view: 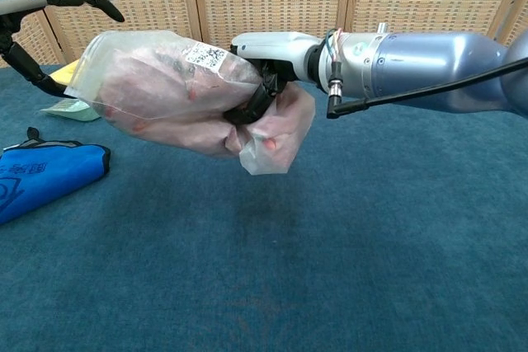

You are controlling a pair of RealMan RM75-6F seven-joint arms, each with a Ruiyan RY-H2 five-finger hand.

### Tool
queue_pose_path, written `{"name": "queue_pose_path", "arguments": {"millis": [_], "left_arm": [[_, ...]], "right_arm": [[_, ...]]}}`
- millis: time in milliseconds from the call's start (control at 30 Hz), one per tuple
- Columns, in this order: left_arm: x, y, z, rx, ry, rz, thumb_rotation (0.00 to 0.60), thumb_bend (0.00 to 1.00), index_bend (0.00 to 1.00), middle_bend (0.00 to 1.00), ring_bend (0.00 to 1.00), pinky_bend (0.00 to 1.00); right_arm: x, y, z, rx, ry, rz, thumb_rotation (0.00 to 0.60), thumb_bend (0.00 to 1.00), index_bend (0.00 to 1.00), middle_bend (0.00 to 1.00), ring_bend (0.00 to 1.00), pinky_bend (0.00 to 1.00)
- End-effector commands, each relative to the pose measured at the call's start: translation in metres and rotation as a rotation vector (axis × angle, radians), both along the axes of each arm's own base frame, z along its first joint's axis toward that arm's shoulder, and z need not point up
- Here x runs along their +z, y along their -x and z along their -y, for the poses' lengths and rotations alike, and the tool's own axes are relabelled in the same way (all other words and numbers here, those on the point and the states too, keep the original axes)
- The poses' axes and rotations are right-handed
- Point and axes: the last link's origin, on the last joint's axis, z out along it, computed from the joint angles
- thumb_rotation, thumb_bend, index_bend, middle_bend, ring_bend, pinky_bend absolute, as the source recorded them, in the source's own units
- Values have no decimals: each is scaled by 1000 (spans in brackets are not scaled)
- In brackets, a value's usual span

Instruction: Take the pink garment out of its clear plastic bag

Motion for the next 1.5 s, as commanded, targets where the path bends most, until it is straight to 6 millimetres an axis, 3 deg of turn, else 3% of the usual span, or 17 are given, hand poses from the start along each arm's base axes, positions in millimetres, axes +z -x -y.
{"name": "queue_pose_path", "arguments": {"millis": [33,400,1033,1500], "left_arm": [[1,-3,1,-17,4,-3,600,119,242,0,0,0],[1,-8,1,-22,18,6,600,222,273,0,0,0],[-15,-14,9,-70,48,-4,600,224,294,0,0,0],[-3,-5,18,-102,1,64,600,225,357,0,0,0]], "right_arm": [[-4,-2,0,-6,-14,13,600,1000,513,619,669,746],[-4,-4,-3,4,-26,47,600,1000,514,621,669,746],[2,-5,-8,29,-19,54,600,1000,514,624,672,746],[10,-2,-2,16,-2,53,600,1000,513,626,672,746]]}}
